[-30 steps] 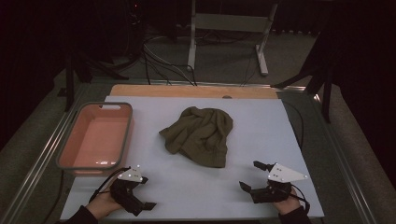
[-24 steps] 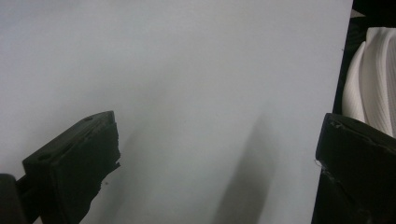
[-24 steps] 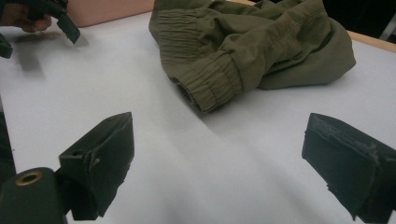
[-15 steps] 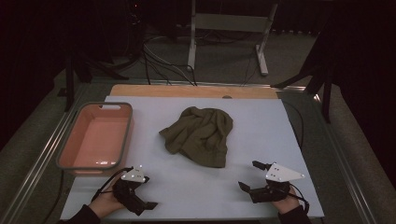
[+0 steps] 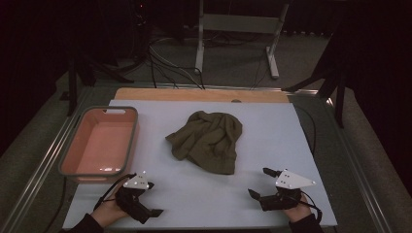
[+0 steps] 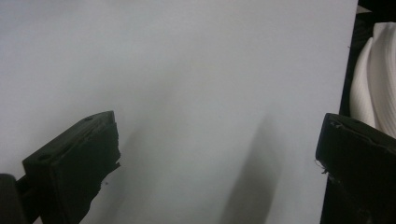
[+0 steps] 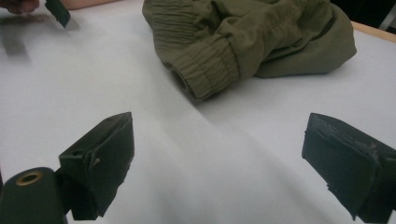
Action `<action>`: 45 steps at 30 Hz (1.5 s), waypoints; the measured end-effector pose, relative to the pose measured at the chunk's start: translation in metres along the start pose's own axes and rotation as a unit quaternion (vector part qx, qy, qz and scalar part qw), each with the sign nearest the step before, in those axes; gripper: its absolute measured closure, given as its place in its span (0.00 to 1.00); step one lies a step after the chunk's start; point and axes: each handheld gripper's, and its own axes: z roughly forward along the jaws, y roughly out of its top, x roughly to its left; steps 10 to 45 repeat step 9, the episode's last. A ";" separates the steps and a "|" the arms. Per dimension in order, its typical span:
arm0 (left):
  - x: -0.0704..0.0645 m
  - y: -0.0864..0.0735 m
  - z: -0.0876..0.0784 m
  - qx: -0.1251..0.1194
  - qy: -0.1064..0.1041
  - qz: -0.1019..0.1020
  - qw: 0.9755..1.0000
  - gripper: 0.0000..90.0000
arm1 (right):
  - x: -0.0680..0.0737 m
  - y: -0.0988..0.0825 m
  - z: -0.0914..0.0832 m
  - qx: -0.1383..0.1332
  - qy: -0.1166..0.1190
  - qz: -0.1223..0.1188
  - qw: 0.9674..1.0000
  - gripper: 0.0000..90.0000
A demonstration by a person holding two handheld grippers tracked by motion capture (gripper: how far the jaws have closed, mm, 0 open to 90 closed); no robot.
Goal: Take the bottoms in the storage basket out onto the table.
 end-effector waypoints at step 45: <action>0.000 0.000 0.000 -0.001 -0.002 -0.003 1.000 0.01 | 0.000 -0.001 0.001 0.006 -0.004 -0.003 1.000 0.11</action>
